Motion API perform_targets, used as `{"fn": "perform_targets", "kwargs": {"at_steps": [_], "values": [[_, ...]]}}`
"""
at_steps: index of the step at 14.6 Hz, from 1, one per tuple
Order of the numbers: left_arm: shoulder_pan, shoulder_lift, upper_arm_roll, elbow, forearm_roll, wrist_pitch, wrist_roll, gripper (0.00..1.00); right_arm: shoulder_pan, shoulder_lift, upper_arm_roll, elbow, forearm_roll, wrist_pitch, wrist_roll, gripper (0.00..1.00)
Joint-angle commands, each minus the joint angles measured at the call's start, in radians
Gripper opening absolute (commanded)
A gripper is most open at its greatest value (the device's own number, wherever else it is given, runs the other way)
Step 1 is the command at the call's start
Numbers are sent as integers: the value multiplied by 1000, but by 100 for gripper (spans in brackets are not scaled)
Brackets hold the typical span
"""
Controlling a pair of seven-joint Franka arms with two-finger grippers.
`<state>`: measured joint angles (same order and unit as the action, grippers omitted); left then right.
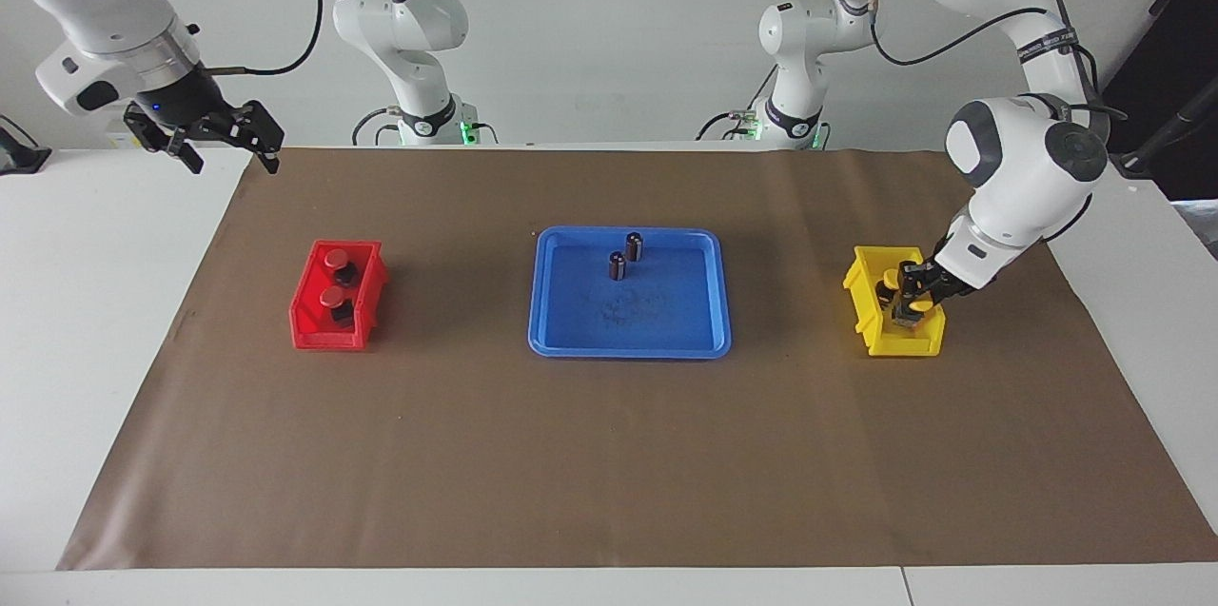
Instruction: Sort red and yellow buttons by color
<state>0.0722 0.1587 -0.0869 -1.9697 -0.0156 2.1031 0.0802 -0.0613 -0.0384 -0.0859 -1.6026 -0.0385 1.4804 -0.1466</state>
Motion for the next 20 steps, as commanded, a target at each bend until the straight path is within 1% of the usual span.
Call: {"fn": "perform_targets", "kwargs": {"at_steps": [1,3,4,5,6,7,8,10,12,13,14,15,16,18,20], "values": [[8,-19,-7,-66,-1,75,-31,1,3,-6,-3,3,-6,-26,9,100],[11,-10,-7,-69,-3,103,-30,1,1,-6,-2,1,-6,-25,10,100],[11,-4,-7,-70,-3,107,-33,4,3,-11,-2,-8,-6,-23,12,100],[11,-2,-7,-69,-3,107,-36,26,3,-12,-2,-13,-6,-22,12,100],[11,-2,-7,-66,-3,110,-40,56,5,-12,-2,-13,-6,-22,12,100],[8,-2,-7,-60,-3,101,-42,66,9,-12,0,-13,-6,-20,13,100],[1,-2,-7,-58,-4,95,-48,70,9,-12,3,-13,0,-22,10,100],[-2,-8,-7,-43,-4,72,-79,70,12,-14,6,-14,6,-25,9,100],[-3,-11,-7,21,-6,-16,-79,70,11,-14,9,-14,6,-25,9,100],[-3,-11,-8,79,-6,-94,-79,70,11,-14,9,-13,6,-25,9,100],[-3,-11,-8,138,-6,-176,-74,73,11,-14,9,-14,6,-25,9,100],[-5,-13,-11,188,-3,-240,-65,96,11,-14,9,-14,6,-25,9,100],[-6,-21,-19,227,2,-276,-63,100,11,-14,9,-14,6,-25,9,100],[-17,-59,-19,287,12,-342,-54,100,11,-14,9,-14,6,-25,9,100],[-32,-79,-20,354,84,-437,-36,100,11,-14,9,-14,6,-25,9,100]]}}
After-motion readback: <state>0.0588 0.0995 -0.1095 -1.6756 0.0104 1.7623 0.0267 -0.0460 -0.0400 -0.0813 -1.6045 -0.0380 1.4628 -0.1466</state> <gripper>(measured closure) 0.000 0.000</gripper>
